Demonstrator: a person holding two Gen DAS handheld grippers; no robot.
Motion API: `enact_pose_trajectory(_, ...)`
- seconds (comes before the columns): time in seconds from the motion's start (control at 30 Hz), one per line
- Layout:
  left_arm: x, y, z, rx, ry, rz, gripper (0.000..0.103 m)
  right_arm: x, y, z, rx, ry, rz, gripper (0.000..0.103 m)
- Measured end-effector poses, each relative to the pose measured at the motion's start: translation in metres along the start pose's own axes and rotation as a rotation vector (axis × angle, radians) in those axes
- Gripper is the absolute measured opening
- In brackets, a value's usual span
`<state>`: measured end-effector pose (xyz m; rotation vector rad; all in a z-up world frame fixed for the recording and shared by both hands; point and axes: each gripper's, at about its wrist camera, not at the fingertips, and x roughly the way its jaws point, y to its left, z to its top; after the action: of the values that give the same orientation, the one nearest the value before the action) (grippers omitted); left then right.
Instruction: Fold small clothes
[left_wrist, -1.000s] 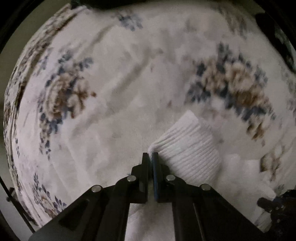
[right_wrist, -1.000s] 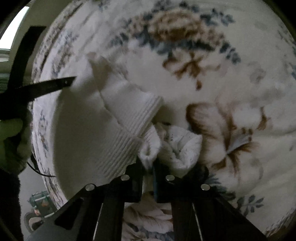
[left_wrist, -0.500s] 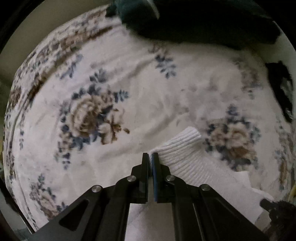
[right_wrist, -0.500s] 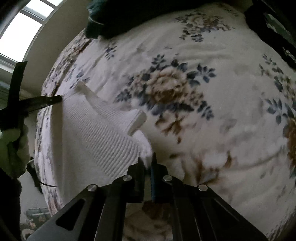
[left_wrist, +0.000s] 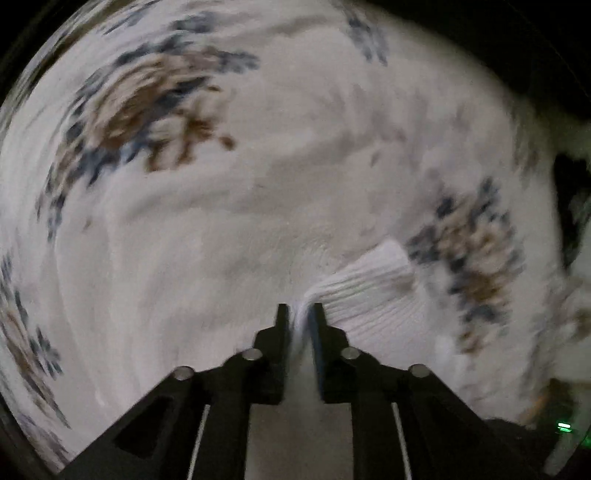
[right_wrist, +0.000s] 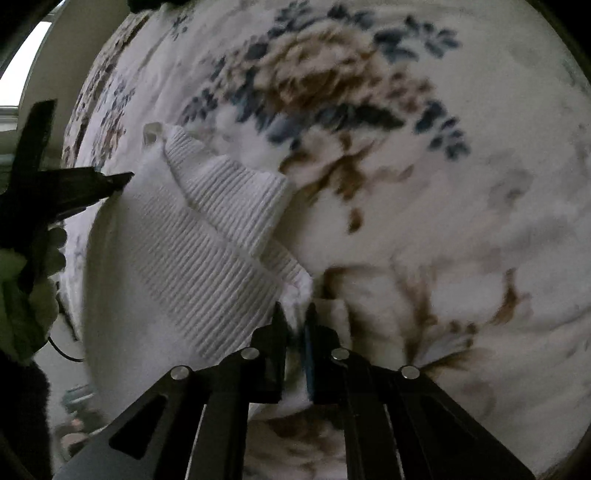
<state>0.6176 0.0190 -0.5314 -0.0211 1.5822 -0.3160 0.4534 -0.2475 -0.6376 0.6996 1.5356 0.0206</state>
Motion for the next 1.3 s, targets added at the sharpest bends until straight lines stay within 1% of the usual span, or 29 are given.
enact_pose_trajectory(0.03,-0.014,0.008,-0.005,-0.033,-0.03,-0.047,0.021,-0.001,0.0,0.0,-0.004,0.011,0.002,0.021)
enact_pose_trajectory(0.07,-0.03,0.016,-0.013,-0.068,-0.072,-0.094,0.023,-0.006,0.001,0.001,-0.019,0.02,-0.001,0.038)
enact_pose_trajectory(0.1,-0.048,0.026,-0.025,-0.106,-0.118,-0.128,0.033,-0.011,0.002,0.001,-0.032,0.016,-0.005,0.053)
enact_pose_trajectory(0.13,-0.06,0.033,-0.036,-0.135,-0.152,-0.151,0.045,-0.018,0.004,0.001,-0.048,0.009,-0.008,0.058)
enact_pose_trajectory(0.17,-0.078,0.042,-0.052,-0.176,-0.203,-0.179,0.053,-0.028,0.009,-0.002,-0.083,0.001,-0.017,0.062)
enact_pose_trajectory(0.2,-0.089,0.05,-0.067,-0.201,-0.24,-0.186,0.065,-0.034,0.012,-0.001,-0.107,0.003,-0.025,0.063)
enact_pose_trajectory(0.23,-0.099,0.056,-0.084,-0.226,-0.279,-0.185,0.07,-0.041,0.017,-0.002,-0.145,0.008,-0.036,0.063)
enact_pose_trajectory(0.3,-0.112,0.06,-0.126,-0.282,-0.333,-0.14,0.071,-0.052,0.027,-0.002,-0.19,0.017,-0.04,0.063)
enact_pose_trajectory(0.37,-0.114,0.072,-0.17,-0.354,-0.349,-0.058,0.071,-0.057,0.041,-0.001,-0.231,0.036,-0.036,0.063)
enact_pose_trajectory(0.4,-0.111,0.077,-0.189,-0.387,-0.351,-0.038,0.071,-0.057,0.049,0.002,-0.252,0.046,-0.031,0.063)
enact_pose_trajectory(0.53,-0.074,0.094,-0.273,-0.549,-0.292,0.054,0.071,-0.045,0.082,0.019,-0.323,0.081,-0.026,0.063)
enact_pose_trajectory(0.6,-0.045,0.102,-0.305,-0.602,-0.212,0.057,0.071,-0.024,0.095,0.03,-0.343,0.111,-0.03,0.063)
enact_pose_trajectory(0.63,-0.035,0.105,-0.317,-0.626,-0.19,0.052,0.071,-0.008,0.099,0.037,-0.349,0.149,-0.031,0.063)
enact_pose_trajectory(0.67,-0.025,0.107,-0.33,-0.652,-0.171,0.047,0.071,0.002,0.101,0.042,-0.347,0.167,-0.033,0.062)
enact_pose_trajectory(0.73,-0.017,0.109,-0.341,-0.674,-0.161,0.031,0.071,0.026,0.1,0.044,-0.335,0.242,0.018,0.026)
enact_pose_trajectory(0.77,-0.016,0.11,-0.346,-0.681,-0.158,0.026,0.071,0.036,0.099,0.041,-0.344,0.282,0.005,0.009)
enact_pose_trajectory(0.8,-0.017,0.111,-0.347,-0.685,-0.161,0.019,0.071,0.037,0.101,0.037,-0.383,0.278,-0.03,0.008)
enact_pose_trajectory(0.87,-0.027,0.117,-0.343,-0.694,-0.178,0.001,0.071,0.027,0.103,0.036,-0.472,0.206,-0.108,0.007)
enact_pose_trajectory(0.9,-0.031,0.121,-0.339,-0.698,-0.192,-0.011,0.071,0.025,0.1,0.038,-0.484,0.211,-0.128,0.007)
enact_pose_trajectory(0.93,-0.037,0.125,-0.335,-0.695,-0.208,-0.024,0.071,0.024,0.095,0.041,-0.463,0.221,-0.14,0.008)
enact_pose_trajectory(0.97,-0.046,0.13,-0.32,-0.679,-0.226,-0.037,0.071,0.022,0.094,0.04,-0.453,0.236,-0.132,0.008)
enact_pose_trajectory(1.03,-0.057,0.138,-0.291,-0.638,-0.254,-0.051,0.071,0.015,0.099,0.035,-0.438,0.25,-0.098,0.014)
enact_pose_trajectory(1.07,-0.066,0.144,-0.269,-0.602,-0.275,-0.076,0.071,0.01,0.101,0.032,-0.43,0.244,-0.094,0.022)
enact_pose_trajectory(1.1,-0.07,0.147,-0.251,-0.568,-0.286,-0.096,0.071,-0.001,0.1,0.026,-0.409,0.227,-0.077,0.039)
enact_pose_trajectory(1.13,-0.074,0.146,-0.229,-0.518,-0.29,-0.112,0.071,-0.013,0.095,0.019,-0.37,0.204,-0.054,0.049)
enact_pose_trajectory(1.17,-0.076,0.145,-0.202,-0.438,-0.279,-0.128,0.071,-0.022,0.089,0.012,-0.335,0.19,-0.042,0.067)
enact_pose_trajectory(1.2,-0.076,0.139,-0.178,-0.356,-0.259,-0.12,0.071,-0.033,0.074,0.003,-0.253,0.163,-0.015,0.073)
enact_pose_trajectory(1.23,-0.074,0.131,-0.153,-0.256,-0.23,-0.101,0.071,-0.039,0.056,-0.01,-0.16,0.145,0.023,0.074)
enact_pose_trajectory(1.3,-0.06,0.11,-0.112,-0.075,-0.142,-0.111,0.071,-0.037,0.027,-0.031,-0.019,0.156,0.1,0.074)
